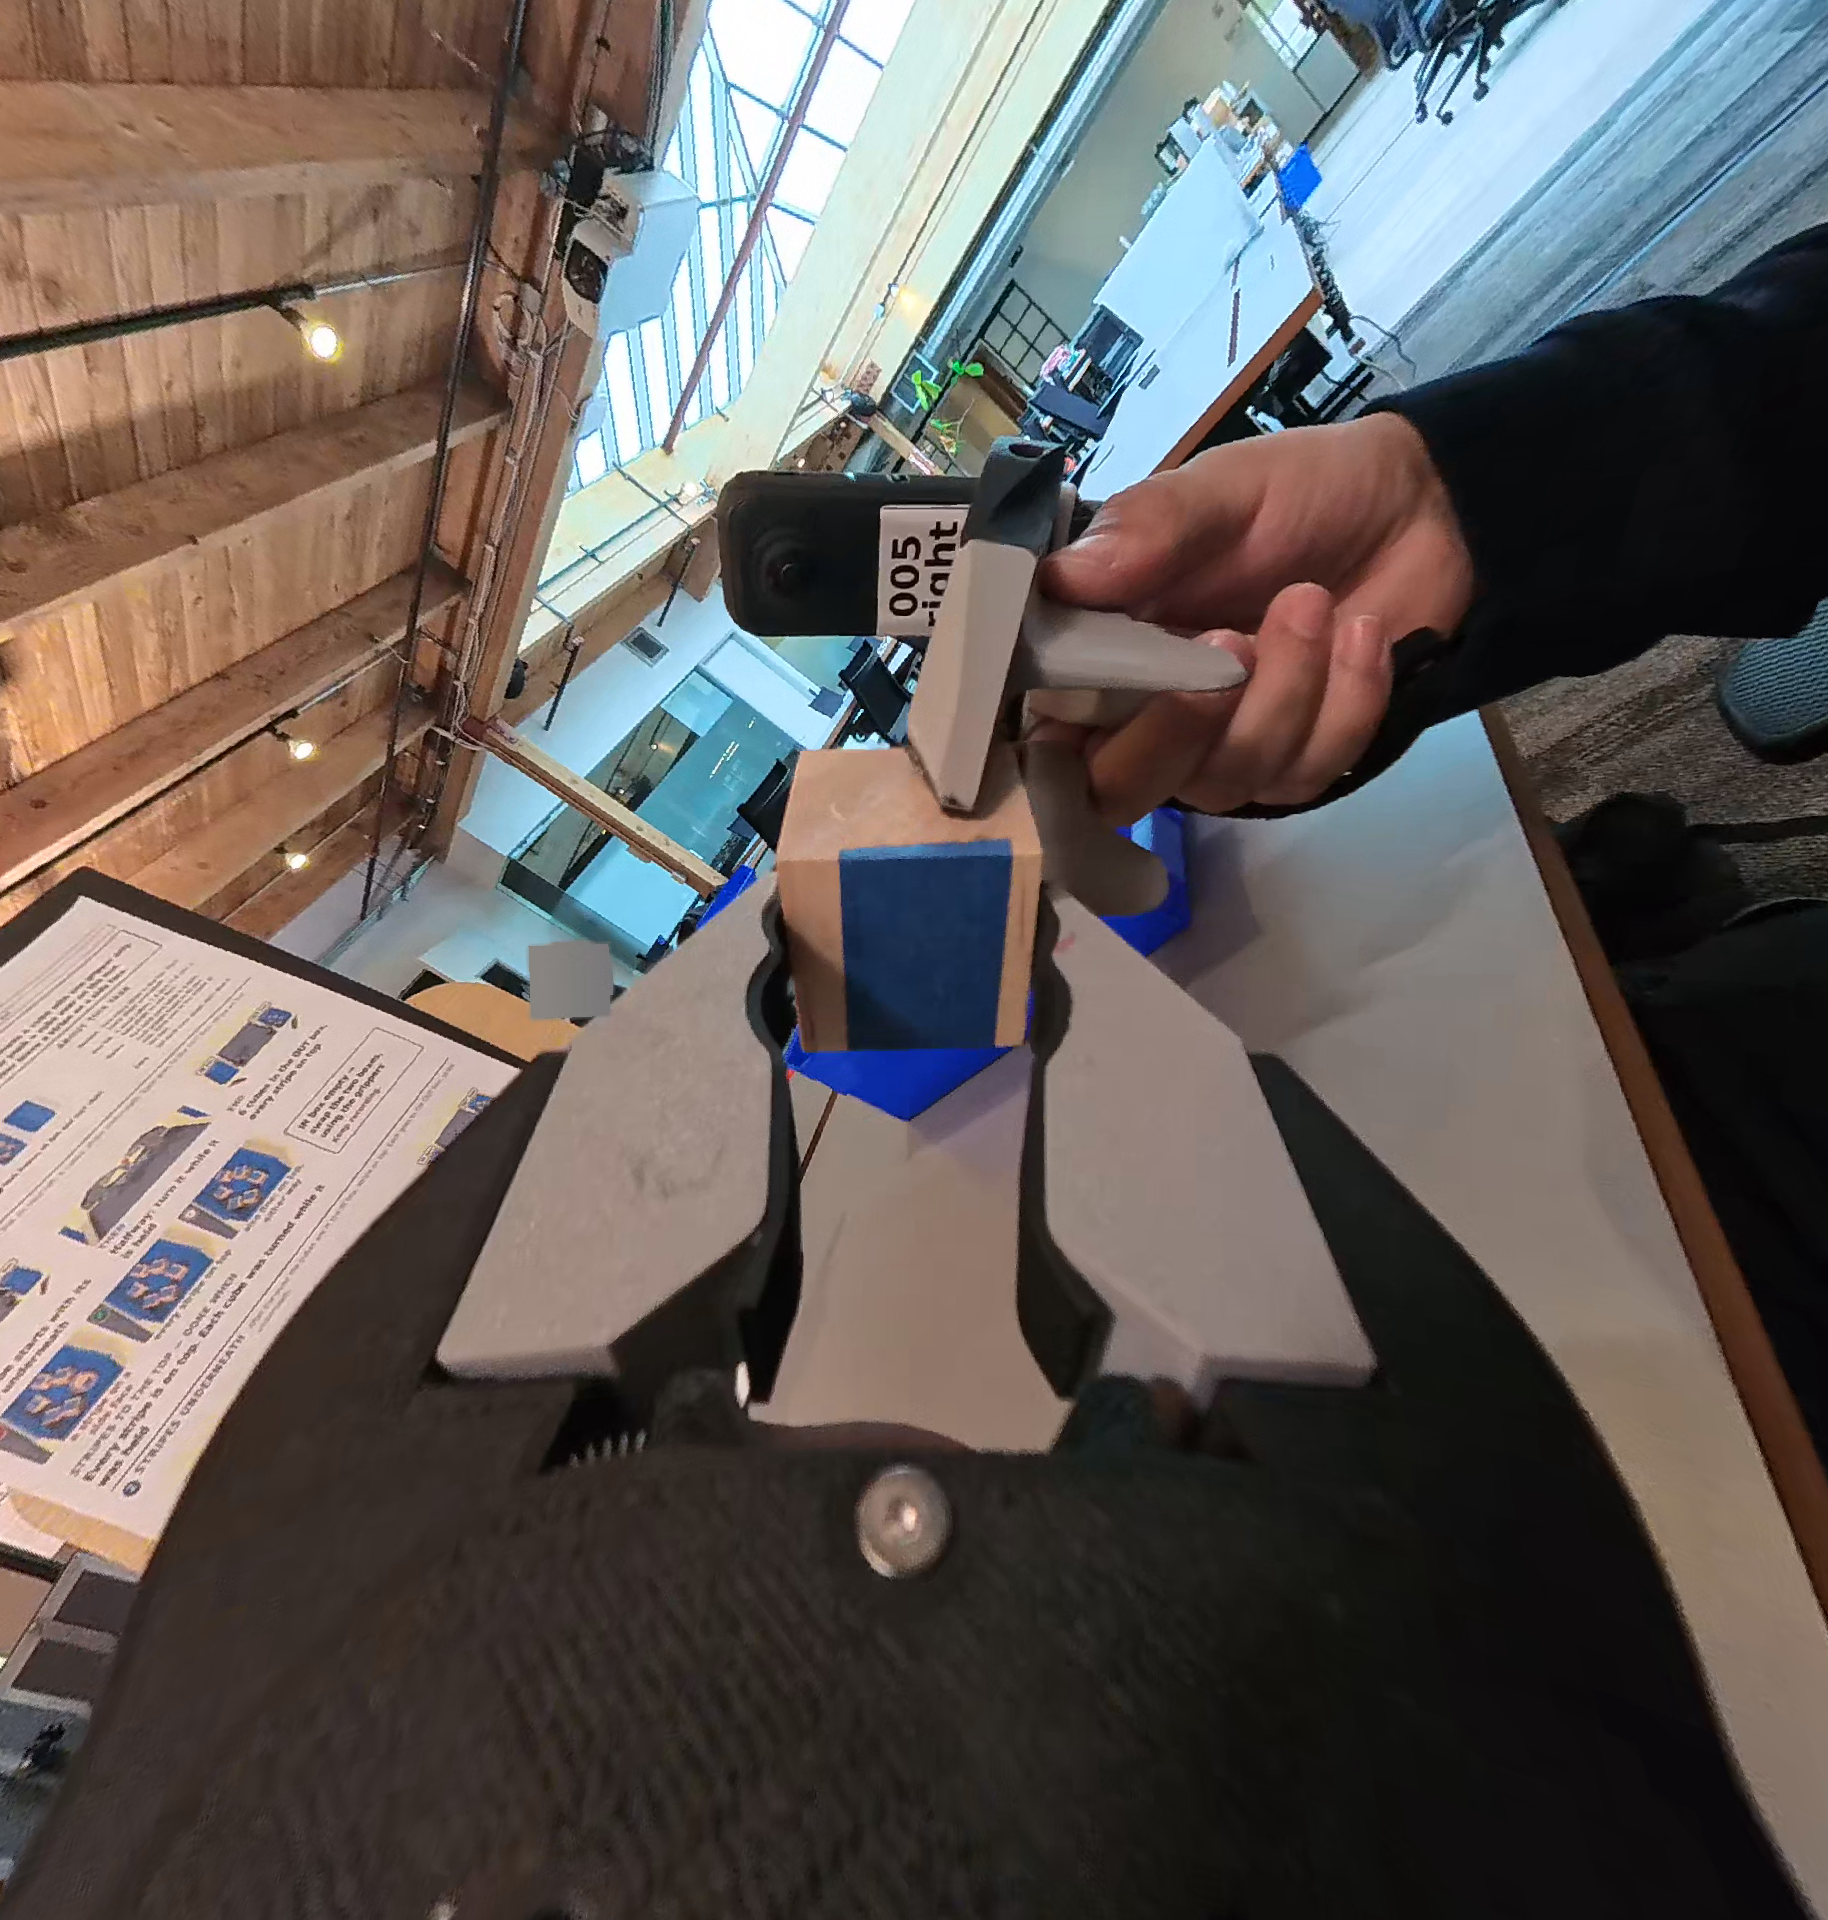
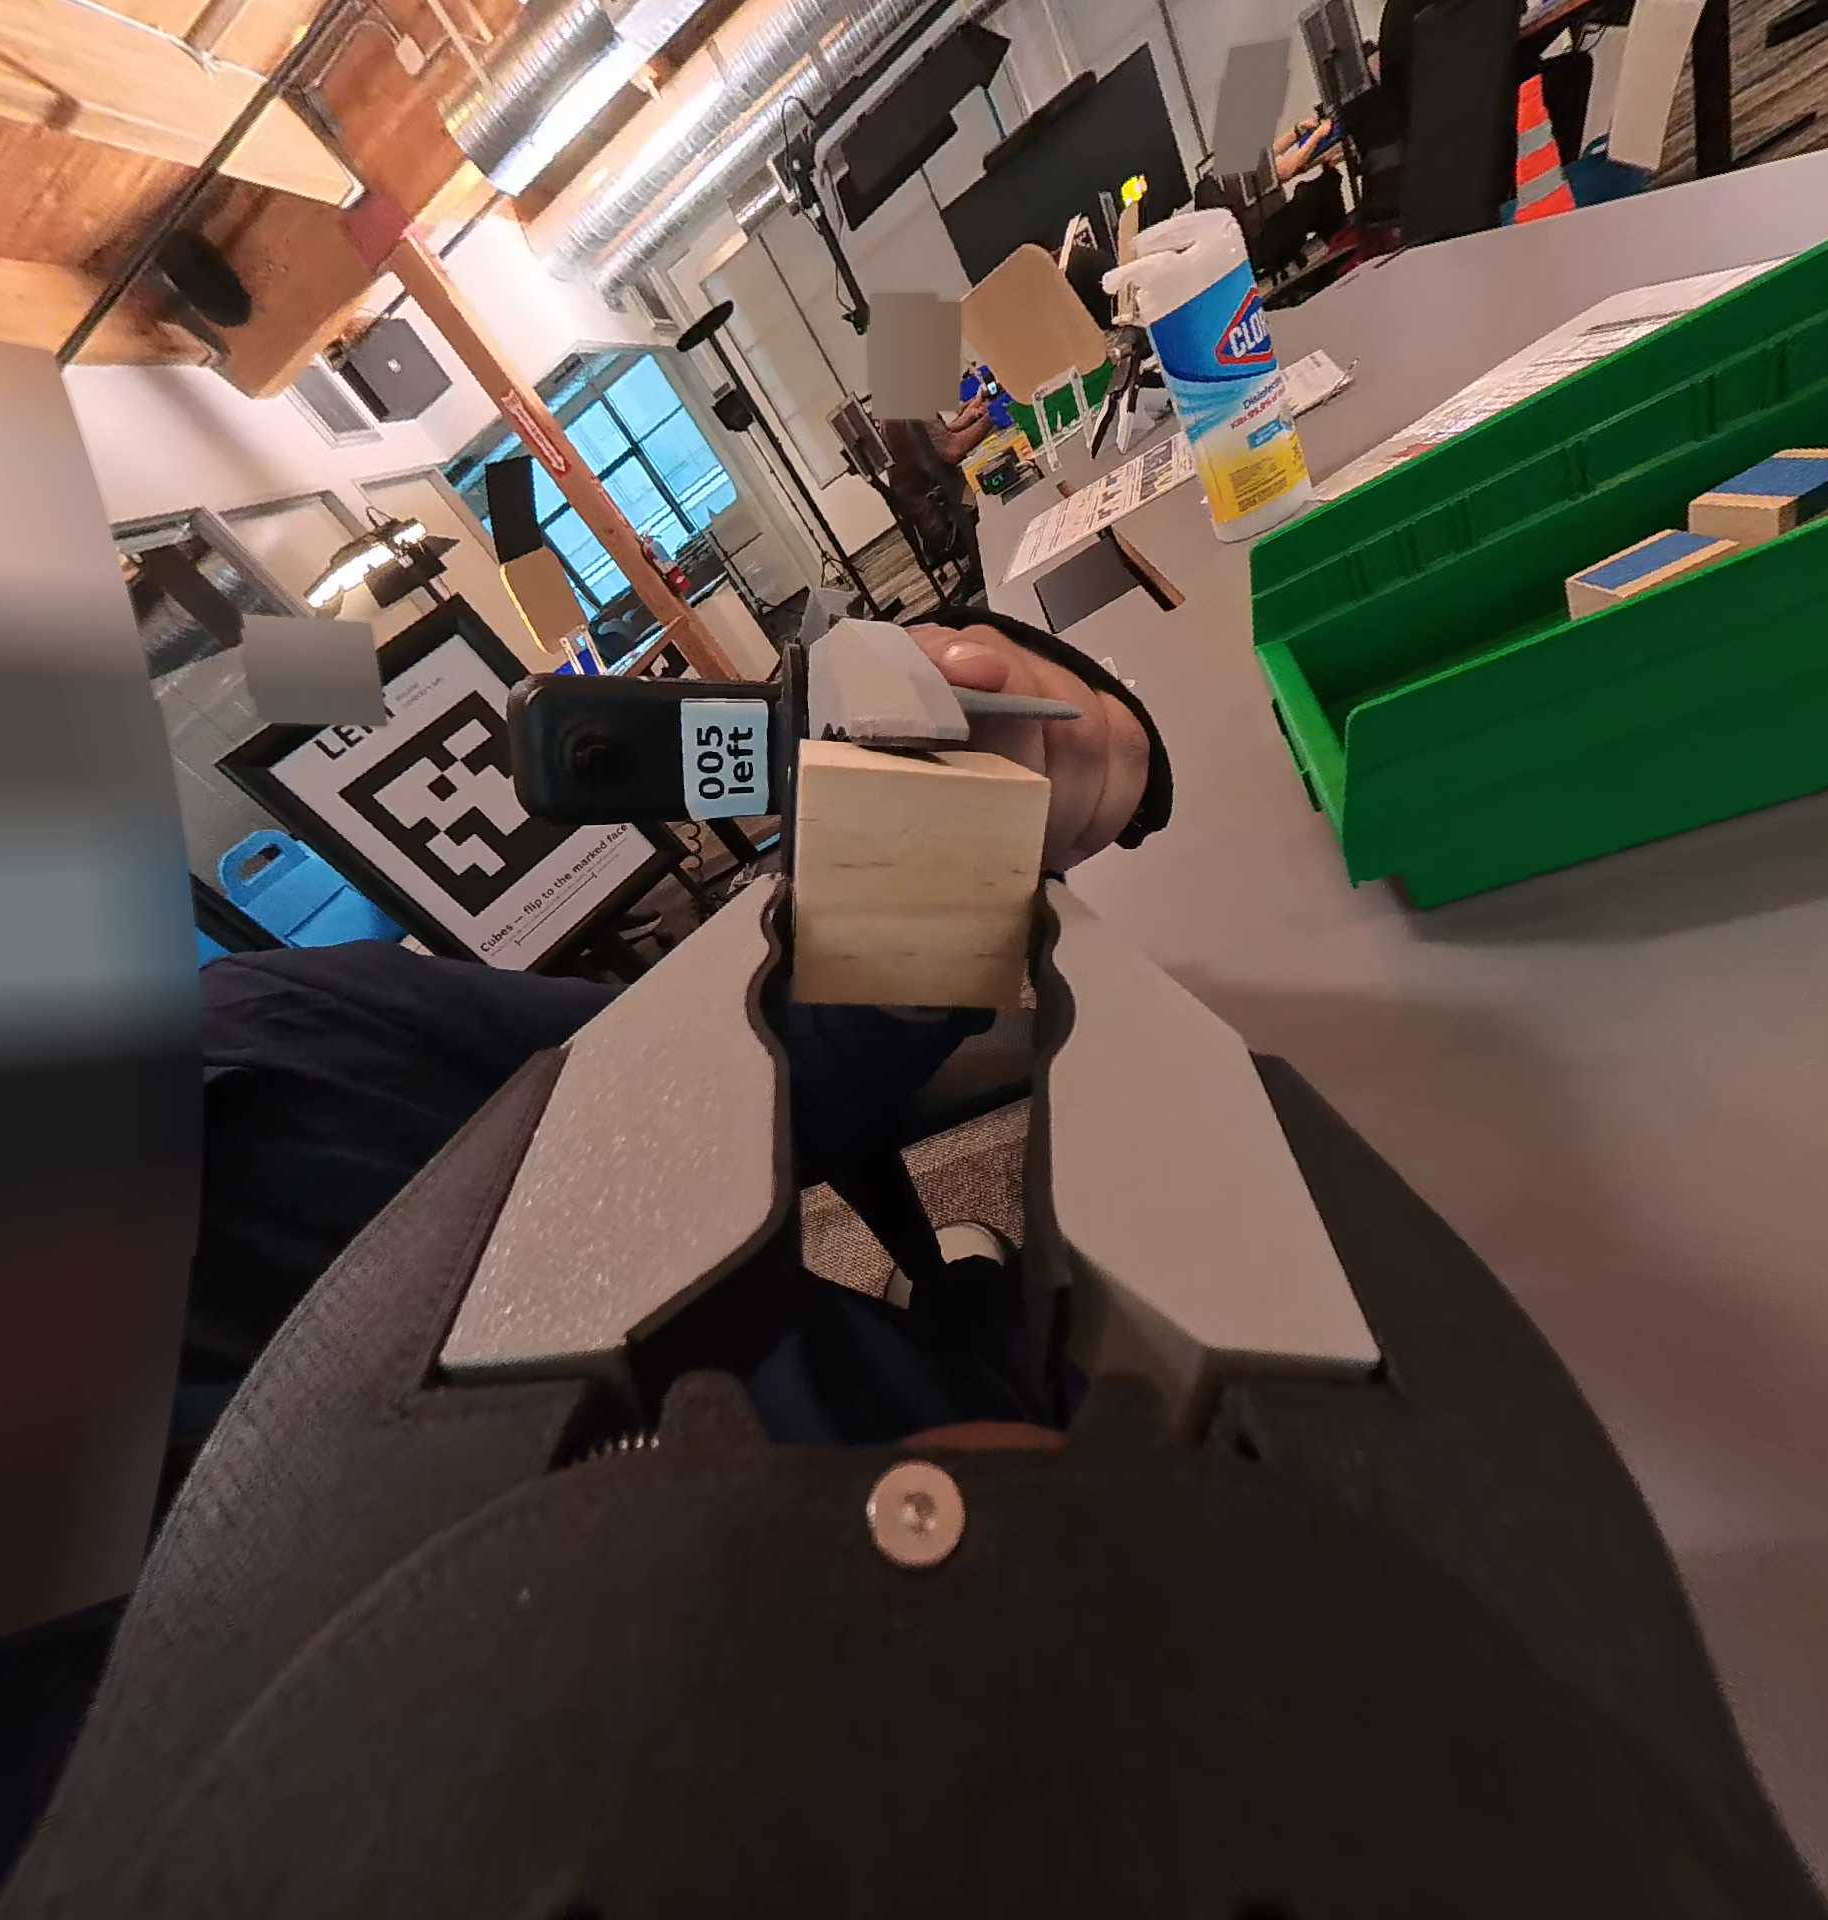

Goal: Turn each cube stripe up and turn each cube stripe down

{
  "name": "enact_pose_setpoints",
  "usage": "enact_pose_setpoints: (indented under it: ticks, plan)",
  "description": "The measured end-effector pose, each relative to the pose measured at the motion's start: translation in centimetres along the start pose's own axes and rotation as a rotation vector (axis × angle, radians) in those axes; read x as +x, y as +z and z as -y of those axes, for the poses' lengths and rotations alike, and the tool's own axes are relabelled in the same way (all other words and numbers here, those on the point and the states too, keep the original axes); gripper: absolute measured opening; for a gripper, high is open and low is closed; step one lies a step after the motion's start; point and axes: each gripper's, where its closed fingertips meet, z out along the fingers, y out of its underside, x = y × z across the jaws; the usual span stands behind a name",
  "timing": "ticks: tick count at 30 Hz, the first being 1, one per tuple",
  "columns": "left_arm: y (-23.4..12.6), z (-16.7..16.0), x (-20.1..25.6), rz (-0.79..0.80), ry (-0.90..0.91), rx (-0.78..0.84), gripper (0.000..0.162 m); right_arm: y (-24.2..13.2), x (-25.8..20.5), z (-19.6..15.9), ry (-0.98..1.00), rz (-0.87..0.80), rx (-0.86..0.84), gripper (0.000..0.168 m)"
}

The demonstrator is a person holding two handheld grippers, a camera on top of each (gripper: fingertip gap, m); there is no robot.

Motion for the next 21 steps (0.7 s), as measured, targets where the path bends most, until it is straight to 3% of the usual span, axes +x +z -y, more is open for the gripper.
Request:
enact_pose_setpoints:
  ticks: [12, 21]
  plan:
    - [0.13, -0.92, 0.14, -0.011, -0.017, -0.061, 0.043, -0.72, 0.98, 0.47, -0.018, -0.075, 0.023, 0.041]
    - [0.11, -0.62, 0.08, 0.003, 0.008, -0.035, 0.043, -0.59, 0.75, 0.63, 0.075, 0.017, 0.06, 0.041]
